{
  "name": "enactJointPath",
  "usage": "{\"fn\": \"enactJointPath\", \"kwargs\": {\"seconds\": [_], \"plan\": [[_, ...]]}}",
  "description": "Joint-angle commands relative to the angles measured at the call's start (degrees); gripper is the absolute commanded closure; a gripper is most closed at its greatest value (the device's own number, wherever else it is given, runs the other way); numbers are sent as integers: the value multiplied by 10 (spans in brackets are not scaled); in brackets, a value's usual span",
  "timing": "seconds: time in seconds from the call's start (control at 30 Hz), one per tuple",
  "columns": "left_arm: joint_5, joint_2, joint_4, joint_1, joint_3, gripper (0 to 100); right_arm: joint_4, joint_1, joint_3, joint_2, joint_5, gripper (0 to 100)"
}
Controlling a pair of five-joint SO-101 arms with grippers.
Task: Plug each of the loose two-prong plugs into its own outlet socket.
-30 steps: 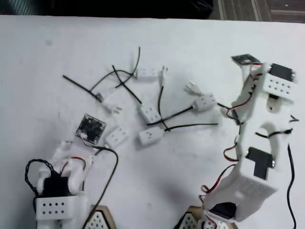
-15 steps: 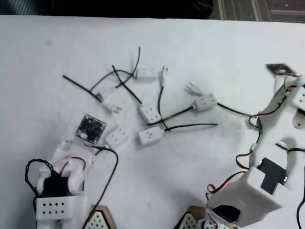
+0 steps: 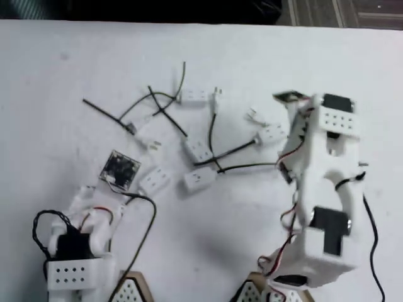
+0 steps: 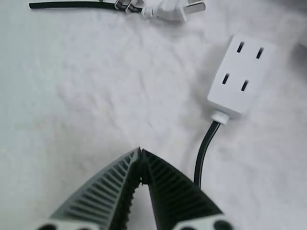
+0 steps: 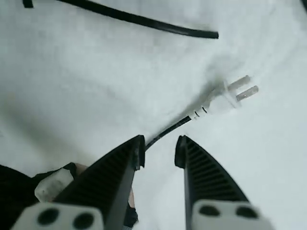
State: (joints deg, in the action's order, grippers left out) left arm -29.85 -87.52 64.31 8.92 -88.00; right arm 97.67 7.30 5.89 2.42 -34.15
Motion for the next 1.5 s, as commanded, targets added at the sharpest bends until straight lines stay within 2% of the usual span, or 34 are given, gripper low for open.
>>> {"fn": "enactJointPath", "kwargs": {"seconds": [0.0,0.13,0.23,0.33,0.47,0.6,0.73,1.0,1.17,1.3,1.47], "plan": [[2,-5,-6,0,4,976,5,-24,-1,-95,11,878],[2,-5,-6,0,4,976,5,-15,2,-167,-3,879],[2,-5,-6,0,4,976,5,15,2,-182,-67,879],[2,-5,-6,0,4,976,4,44,2,-164,-111,877],[2,-5,-6,0,4,976,4,82,2,-108,-116,867],[2,-5,-6,0,4,976,-11,121,2,-36,-80,807],[2,-5,-6,0,4,976,-43,134,3,29,-55,807],[2,-5,-6,0,4,976,-102,123,3,136,-4,807],[2,-5,-6,0,4,976,-129,95,3,195,4,807],[2,-5,-6,0,4,976,-162,82,2,217,51,807],[2,-5,-6,0,4,976,-173,63,2,227,59,809]]}}
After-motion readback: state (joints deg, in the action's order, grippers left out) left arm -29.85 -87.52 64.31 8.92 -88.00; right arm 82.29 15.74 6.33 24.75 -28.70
